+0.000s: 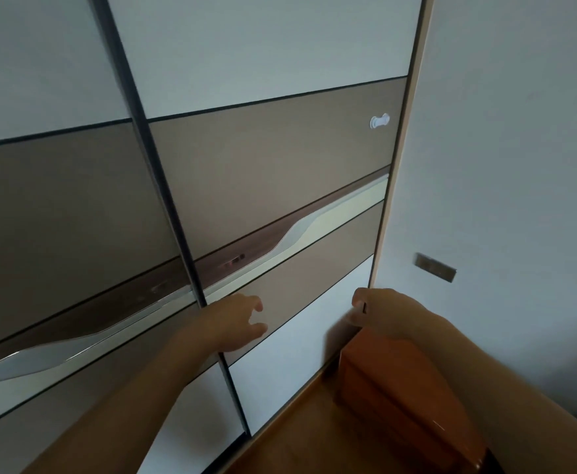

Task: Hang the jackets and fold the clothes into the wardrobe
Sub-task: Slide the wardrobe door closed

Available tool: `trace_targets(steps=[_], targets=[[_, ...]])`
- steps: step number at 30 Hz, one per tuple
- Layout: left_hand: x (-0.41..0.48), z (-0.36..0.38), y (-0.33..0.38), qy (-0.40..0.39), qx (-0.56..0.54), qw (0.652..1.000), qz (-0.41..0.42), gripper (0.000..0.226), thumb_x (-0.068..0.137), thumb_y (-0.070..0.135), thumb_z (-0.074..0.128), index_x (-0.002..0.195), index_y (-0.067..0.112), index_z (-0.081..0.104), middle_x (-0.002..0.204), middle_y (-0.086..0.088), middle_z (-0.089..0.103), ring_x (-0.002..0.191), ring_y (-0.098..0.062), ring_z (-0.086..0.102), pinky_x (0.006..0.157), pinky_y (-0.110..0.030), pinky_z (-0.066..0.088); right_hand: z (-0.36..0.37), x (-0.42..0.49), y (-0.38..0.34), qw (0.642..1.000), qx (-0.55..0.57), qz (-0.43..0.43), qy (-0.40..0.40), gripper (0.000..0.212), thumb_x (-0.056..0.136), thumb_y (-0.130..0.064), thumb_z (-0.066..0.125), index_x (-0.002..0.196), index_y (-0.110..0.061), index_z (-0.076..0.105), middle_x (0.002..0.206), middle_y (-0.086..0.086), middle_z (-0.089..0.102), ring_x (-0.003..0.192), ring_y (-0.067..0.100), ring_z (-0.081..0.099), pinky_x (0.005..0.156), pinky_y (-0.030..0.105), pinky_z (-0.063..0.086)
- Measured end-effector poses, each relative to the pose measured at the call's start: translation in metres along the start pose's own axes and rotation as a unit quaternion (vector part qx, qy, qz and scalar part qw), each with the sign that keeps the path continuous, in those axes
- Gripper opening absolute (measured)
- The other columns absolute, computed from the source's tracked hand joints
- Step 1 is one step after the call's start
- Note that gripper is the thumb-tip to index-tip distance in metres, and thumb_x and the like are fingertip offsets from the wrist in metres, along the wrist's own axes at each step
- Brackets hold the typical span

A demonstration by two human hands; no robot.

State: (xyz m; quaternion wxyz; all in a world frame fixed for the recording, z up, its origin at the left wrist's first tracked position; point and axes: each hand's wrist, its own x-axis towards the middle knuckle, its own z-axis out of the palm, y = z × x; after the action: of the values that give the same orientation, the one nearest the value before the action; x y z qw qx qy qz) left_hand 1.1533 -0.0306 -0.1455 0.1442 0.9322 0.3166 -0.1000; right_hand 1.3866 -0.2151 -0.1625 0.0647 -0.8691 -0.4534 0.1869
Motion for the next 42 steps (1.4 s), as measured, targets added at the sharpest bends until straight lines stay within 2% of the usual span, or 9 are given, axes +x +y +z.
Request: trace_targets(steps=[4,14,19,21,24,28,33,38,42], targets=[[0.060,-0.005,0.000,0.012,0.020,1.000,0.008,0.049,0.097,0.047,0.057,0.140,0.025,0.049,0.138,0.000,0.057,0.118,-0.019,0.059,0.098,-0.036,0.048,-0.010,0.050,0.015,1.000,-0.015,0.012,0.014,0.041,0.096,-0.057,0.055,0.127,-0.029,0.055,0.116,-0.005,0.061,0.114,0.018,0.059,0.098,0.037,0.048],[0.203,-0.044,0.032,0.023,0.077,0.995,0.066,0.050,0.096,0.049,0.054,0.141,0.028,0.048,0.139,-0.001,0.053,0.127,-0.023,0.052,0.099,-0.035,0.045,-0.066,0.162,0.064,0.995,-0.007,0.063,0.071,0.054,0.092,-0.067,0.052,0.131,-0.029,0.052,0.117,-0.005,0.063,0.108,0.019,0.061,0.094,0.043,0.052],[0.248,-0.052,0.050,0.059,0.179,0.978,0.095,0.049,0.096,0.049,0.050,0.137,0.023,0.049,0.137,-0.003,0.053,0.124,-0.025,0.051,0.100,-0.037,0.044,-0.085,0.217,0.085,0.988,0.057,0.055,0.133,0.067,0.091,-0.072,0.052,0.141,-0.027,0.045,0.129,0.002,0.060,0.112,0.023,0.062,0.092,0.044,0.053],[0.266,-0.057,0.057,0.081,0.212,0.968,0.105,0.049,0.097,0.046,0.050,0.139,0.022,0.046,0.145,-0.005,0.045,0.133,-0.027,0.044,0.109,-0.039,0.036,-0.093,0.241,0.095,0.982,0.095,0.049,0.158,0.072,0.092,-0.070,0.052,0.148,-0.027,0.039,0.137,0.007,0.055,0.114,0.026,0.062,0.093,0.044,0.053],[0.294,-0.065,0.069,0.120,0.263,0.950,0.119,0.059,0.098,0.042,0.050,0.151,0.021,0.034,0.164,-0.014,0.018,0.154,-0.032,0.011,0.124,-0.045,0.005,-0.101,0.281,0.112,0.974,0.138,0.037,0.177,0.085,0.090,-0.070,0.056,0.155,-0.024,0.027,0.148,0.013,0.046,0.121,0.031,0.059,0.097,0.046,0.050],[0.323,-0.078,0.082,0.189,0.321,0.920,0.121,0.073,0.091,0.044,0.061,0.155,0.021,0.034,0.167,-0.019,0.009,0.156,-0.034,0.001,0.121,-0.051,-0.007,-0.116,0.333,0.133,0.971,0.169,0.016,0.171,0.102,0.085,-0.072,0.060,0.160,-0.019,0.016,0.159,0.016,0.033,0.134,0.034,0.051,0.106,0.049,0.044],[0.340,-0.076,0.080,0.178,0.404,0.894,0.079,0.072,0.099,0.034,0.042,0.161,0.019,0.008,0.158,-0.022,-0.035,0.148,-0.034,-0.031,0.114,-0.055,-0.028,-0.127,0.395,0.158,0.968,0.180,0.002,0.172,0.124,0.072,-0.083,0.058,0.161,-0.023,-0.003,0.167,0.019,0.012,0.147,0.042,0.034,0.115,0.058,0.037],[0.341,-0.070,0.070,0.184,0.444,0.875,0.055,0.077,0.100,0.033,0.037,0.160,0.017,-0.009,0.153,-0.019,-0.045,0.142,-0.035,-0.042,0.105,-0.052,-0.040,-0.116,0.422,0.144,0.954,0.193,-0.105,0.202,0.130,0.069,-0.079,0.066,0.152,-0.047,-0.028,0.167,0.012,-0.021,0.155,0.042,-0.004,0.120,0.062,0.025],[0.341,-0.064,0.060,0.206,0.448,0.869,0.039,0.080,0.098,0.030,0.039,0.160,0.019,-0.011,0.157,-0.017,-0.041,0.144,-0.035,-0.039,0.108,-0.053,-0.037,-0.100,0.432,0.115,0.945,0.219,-0.131,0.206,0.142,0.073,-0.066,0.078,0.143,-0.042,-0.043,0.163,0.014,-0.032,0.155,0.040,-0.004,0.121,0.057,0.028]])
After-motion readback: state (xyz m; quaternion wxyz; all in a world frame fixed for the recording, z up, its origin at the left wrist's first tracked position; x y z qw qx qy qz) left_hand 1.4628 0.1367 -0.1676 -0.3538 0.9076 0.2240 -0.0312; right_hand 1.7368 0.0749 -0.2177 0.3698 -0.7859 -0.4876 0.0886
